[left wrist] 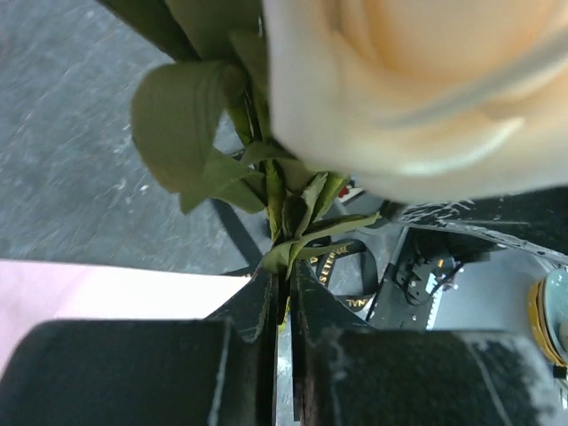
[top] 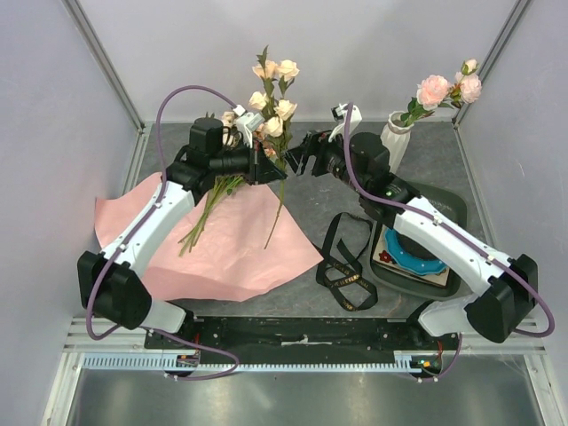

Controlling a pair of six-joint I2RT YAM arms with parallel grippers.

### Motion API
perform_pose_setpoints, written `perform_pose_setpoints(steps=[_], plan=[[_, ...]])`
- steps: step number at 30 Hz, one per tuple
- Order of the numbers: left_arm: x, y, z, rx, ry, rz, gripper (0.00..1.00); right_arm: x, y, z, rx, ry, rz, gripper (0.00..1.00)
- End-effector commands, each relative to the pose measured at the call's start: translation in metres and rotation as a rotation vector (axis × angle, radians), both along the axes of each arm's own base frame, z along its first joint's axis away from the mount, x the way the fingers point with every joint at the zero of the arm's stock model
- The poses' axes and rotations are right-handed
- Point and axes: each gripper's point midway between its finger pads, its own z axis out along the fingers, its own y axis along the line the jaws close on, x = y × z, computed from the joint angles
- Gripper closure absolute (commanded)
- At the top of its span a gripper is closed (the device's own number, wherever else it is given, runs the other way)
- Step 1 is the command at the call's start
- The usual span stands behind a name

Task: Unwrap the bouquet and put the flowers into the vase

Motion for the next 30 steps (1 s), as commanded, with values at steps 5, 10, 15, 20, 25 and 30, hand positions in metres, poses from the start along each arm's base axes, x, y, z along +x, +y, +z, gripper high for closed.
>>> perform_pose_setpoints(steps=[5, 10, 15, 20, 25, 30], plan=[[-0.029, -0.02, 0.039, -0.106, -0.073, -0.142, 0.98, -0.014, 0.019, 0.036, 0.077, -0.095, 0.151, 0.2], [-0.038, -0.027, 0.04, -0.09, -0.09, -0.175, 0.98, -0.011, 0.019, 0.036, 0.066, -0.111, 0.143, 0.46], [-0.037, -0.025, 0.044, -0.086, -0.094, -0.152, 0.81, 0.0, 0.011, 0.036, 0.018, -0.135, 0.087, 1.0], [-0.023, -0.011, 0.046, -0.04, -0.142, -0.022, 0.39, 0.026, -0.038, 0.065, -0.084, -0.227, -0.151, 1.0], [-0.006, 0.008, 0.046, -0.006, -0.182, 0.126, 0.31, 0.061, -0.127, 0.117, -0.35, -0.388, -0.583, 1.0], [0.006, 0.018, 0.043, -0.004, -0.166, 0.184, 0.31, 0.082, -0.183, 0.181, -0.436, -0.505, -0.841, 1.0]])
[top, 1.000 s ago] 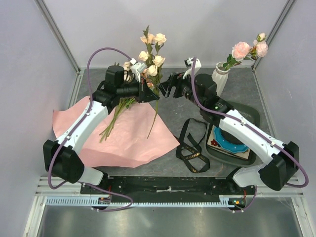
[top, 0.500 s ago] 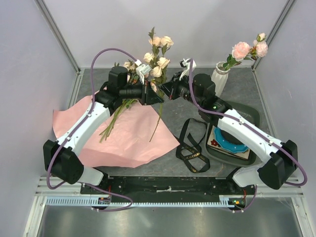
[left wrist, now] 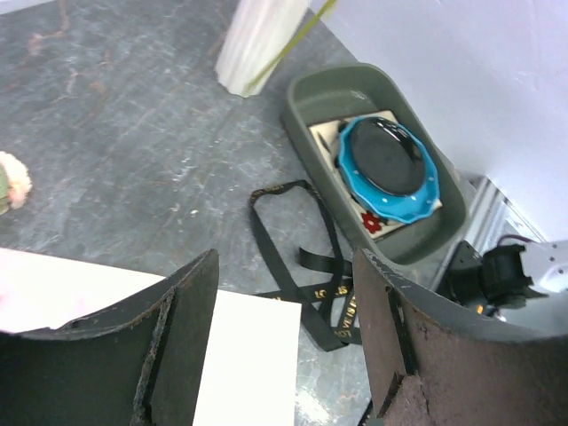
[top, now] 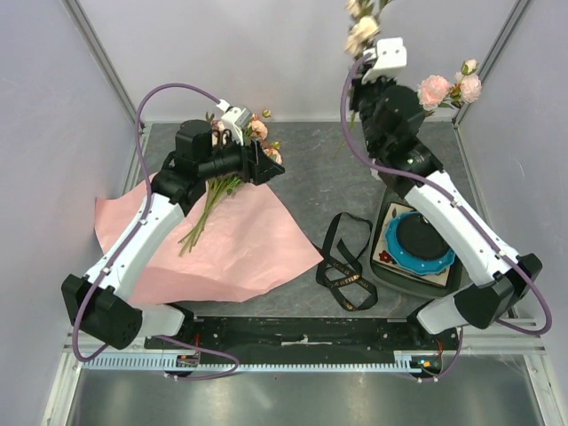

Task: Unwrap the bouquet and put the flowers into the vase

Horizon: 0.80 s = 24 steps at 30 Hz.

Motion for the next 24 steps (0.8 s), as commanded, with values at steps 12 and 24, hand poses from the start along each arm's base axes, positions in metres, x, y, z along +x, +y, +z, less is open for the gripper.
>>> perform_pose_setpoints(steps=[12, 24], plan=[[0.03, 0.022, -0.007, -0.014, 0.011, 0.112, 0.31, 0.06, -0.107, 0.103, -0.248, -0.248, -0.518, 1.0], [0.034, 0.025, -0.012, -0.044, 0.047, 0.101, 0.31, 0.065, -0.139, 0.108, -0.208, -0.267, -0.57, 1.0]])
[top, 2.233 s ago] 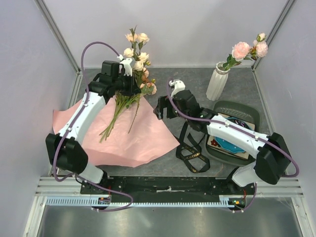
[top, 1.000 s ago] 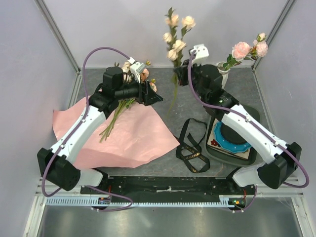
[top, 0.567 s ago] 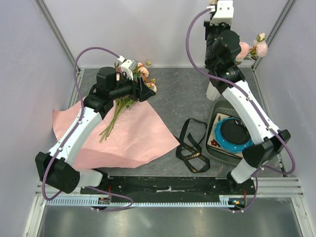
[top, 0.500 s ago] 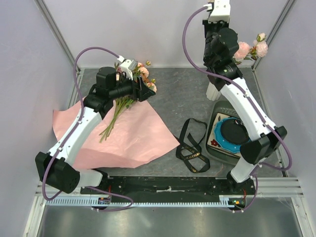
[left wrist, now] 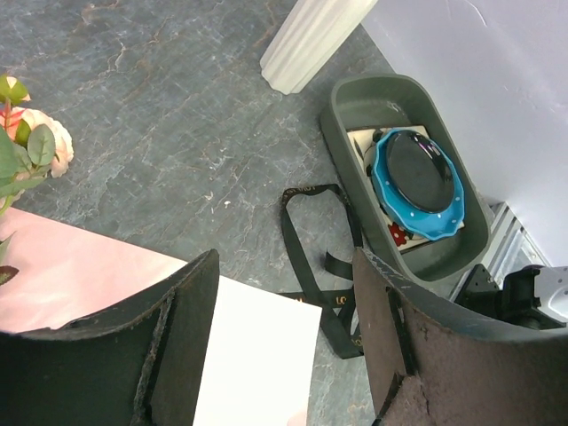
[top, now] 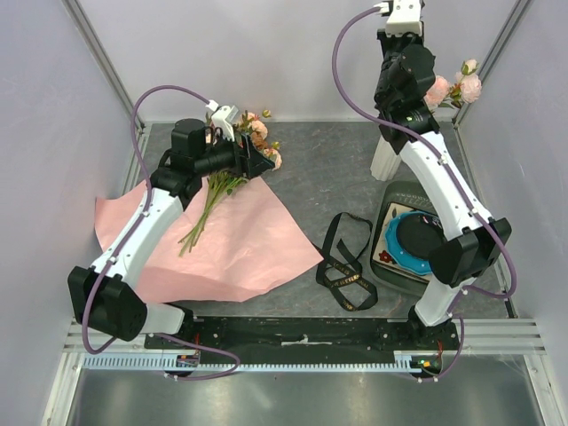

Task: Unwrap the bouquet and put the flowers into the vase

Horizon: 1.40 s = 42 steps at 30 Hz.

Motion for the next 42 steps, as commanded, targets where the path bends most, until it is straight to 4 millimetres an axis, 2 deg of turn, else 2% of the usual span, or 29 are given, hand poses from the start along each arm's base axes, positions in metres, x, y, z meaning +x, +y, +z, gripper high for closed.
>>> perform_pose_setpoints(steps=[1, 4, 6, 7, 9, 10, 12, 13, 15, 18, 20, 22, 23, 24, 26, 27, 29, 31, 32, 33, 34, 35, 36, 37, 38, 39, 40, 41, 42], plan=[[0.001, -0.004, 0.01, -0.042, -0.022, -0.019, 0.31, -0.016, -0.015, 0.035, 0.044, -0.095, -0.011, 1.0], [0.001, -0.004, 0.01, -0.041, -0.021, -0.019, 0.31, -0.016, -0.016, 0.031, 0.06, -0.087, -0.014, 1.0], [0.002, -0.002, 0.011, -0.042, -0.024, -0.014, 0.31, -0.014, -0.018, 0.019, 0.076, -0.067, -0.018, 1.0], [0.002, -0.001, 0.013, -0.043, -0.028, -0.009, 0.31, -0.009, -0.017, 0.003, 0.072, -0.039, -0.019, 1.0], [0.004, 0.004, 0.013, -0.039, -0.029, 0.008, 0.31, -0.009, -0.021, -0.009, 0.095, -0.029, -0.028, 1.0], [0.006, 0.005, 0.013, -0.036, -0.031, 0.018, 0.31, -0.004, -0.02, -0.03, 0.094, 0.007, -0.03, 1.0], [0.011, 0.011, 0.008, -0.025, -0.016, 0.045, 0.31, -0.005, -0.023, -0.043, 0.125, 0.014, -0.028, 1.0], [0.016, 0.015, 0.007, -0.019, -0.011, 0.072, 0.32, -0.001, -0.023, -0.063, 0.125, 0.042, -0.032, 1.0], [0.024, 0.026, -0.004, 0.005, 0.034, 0.118, 0.32, 0.003, -0.025, -0.08, 0.154, 0.059, -0.036, 1.0], [0.037, 0.046, -0.015, 0.041, 0.083, 0.205, 0.32, 0.014, -0.028, -0.118, 0.177, 0.126, -0.046, 0.98], [0.048, 0.059, -0.024, 0.076, 0.112, 0.26, 0.32, 0.021, -0.032, -0.138, 0.189, 0.169, -0.058, 0.9], [0.059, 0.079, -0.038, 0.141, 0.152, 0.343, 0.31, 0.022, -0.032, -0.151, 0.219, 0.202, -0.066, 0.77], [0.061, 0.086, -0.044, 0.165, 0.168, 0.37, 0.31, 0.022, -0.032, -0.156, 0.228, 0.214, -0.066, 0.68], [0.065, 0.099, -0.048, 0.198, 0.184, 0.423, 0.31, 0.021, -0.032, -0.164, 0.229, 0.245, -0.068, 0.47], [0.07, 0.11, -0.062, 0.248, 0.219, 0.457, 0.31, 0.02, -0.03, -0.17, 0.279, 0.26, -0.066, 0.3], [0.071, 0.118, -0.066, 0.286, 0.235, 0.485, 0.31, 0.018, -0.03, -0.182, 0.285, 0.307, -0.074, 0.19], [0.076, 0.123, -0.081, 0.326, 0.271, 0.498, 0.31, 0.015, -0.025, -0.179, 0.36, 0.313, -0.05, 0.13], [0.077, 0.128, -0.09, 0.367, 0.295, 0.514, 0.32, 0.006, -0.019, -0.188, 0.389, 0.365, -0.026, 0.1], [0.078, 0.13, -0.099, 0.387, 0.317, 0.517, 0.32, -0.003, -0.015, -0.18, 0.424, 0.348, -0.009, 0.08], [0.081, 0.135, -0.101, 0.41, 0.316, 0.531, 0.33, -0.012, -0.012, -0.193, 0.427, 0.382, -0.007, 0.07], [0.08, 0.137, -0.107, 0.432, 0.333, 0.535, 0.34, -0.02, 0.004, -0.196, 0.434, 0.394, 0.035, 0.07], [0.08, 0.14, -0.111, 0.449, 0.34, 0.541, 0.34, -0.034, 0.013, -0.186, 0.45, 0.376, 0.071, 0.07], [0.083, 0.145, -0.119, 0.482, 0.351, 0.557, 0.35, -0.044, 0.023, -0.202, 0.436, 0.41, 0.084, 0.06], [0.083, 0.148, -0.123, 0.5, 0.361, 0.565, 0.36, -0.058, 0.053, -0.205, 0.417, 0.429, 0.141, 0.06], [0.084, 0.151, -0.128, 0.522, 0.373, 0.571, 0.37, -0.071, 0.064, -0.202, 0.409, 0.426, 0.169, 0.06], [0.085, 0.156, -0.137, 0.553, 0.386, 0.581, 0.39, -0.082, 0.077, -0.218, 0.386, 0.462, 0.192, 0.06], [0.086, 0.16, -0.142, 0.575, 0.393, 0.591, 0.41, -0.097, 0.108, -0.224, 0.368, 0.488, 0.272, 0.06], [0.085, 0.164, -0.146, 0.602, 0.403, 0.605, 0.43, -0.107, 0.121, -0.224, 0.37, 0.489, 0.328, 0.06], [0.085, 0.166, -0.155, 0.627, 0.416, 0.599, 0.45, -0.118, 0.138, -0.245, 0.362, 0.54, 0.391, 0.06]])
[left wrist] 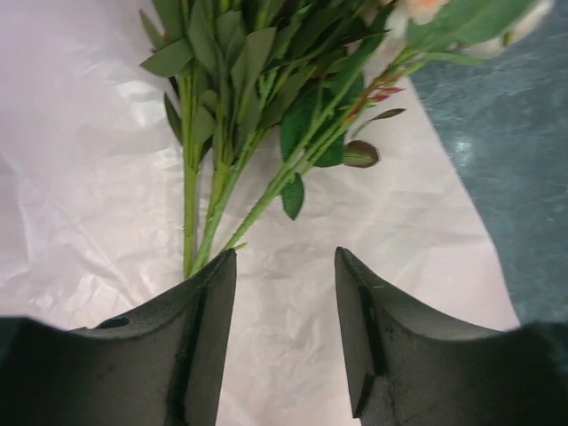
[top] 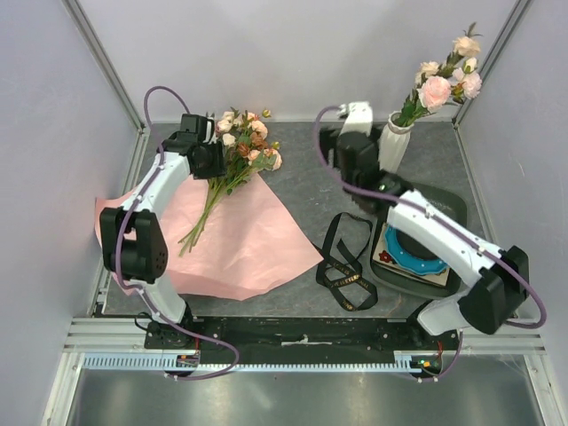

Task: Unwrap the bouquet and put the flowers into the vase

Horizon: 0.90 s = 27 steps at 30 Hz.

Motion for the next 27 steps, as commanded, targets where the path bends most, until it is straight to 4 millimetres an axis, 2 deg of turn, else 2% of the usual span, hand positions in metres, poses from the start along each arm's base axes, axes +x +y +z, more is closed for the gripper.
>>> perform_pose_setpoints(steps=[1, 4, 6, 8, 12, 24, 27], plan=[[0.006, 0.024, -0.012, 0.154, 0.033, 0.011, 0.49, -0.057, 0.082, -0.023, 0.079, 0.039, 0.274, 0.06], [0.006, 0.023, -0.024, 0.17, 0.065, -0.004, 0.58, -0.087, 0.123, -0.052, 0.124, 0.114, 0.44, 0.07], [0.006, 0.021, -0.03, 0.184, 0.076, -0.019, 0.58, -0.104, 0.143, -0.069, 0.134, 0.149, 0.517, 0.07], [0.008, 0.022, -0.038, 0.206, 0.094, -0.027, 0.58, -0.111, 0.153, -0.079, 0.131, 0.168, 0.552, 0.08], [0.015, 0.02, -0.052, 0.218, 0.106, -0.046, 0.54, -0.12, 0.158, -0.09, 0.119, 0.186, 0.579, 0.08], [0.016, 0.012, -0.081, 0.209, 0.181, -0.086, 0.54, -0.124, 0.151, -0.088, 0.104, 0.167, 0.592, 0.08], [0.016, 0.011, -0.089, 0.207, 0.196, -0.092, 0.58, -0.124, 0.152, -0.092, 0.1, 0.174, 0.595, 0.07]])
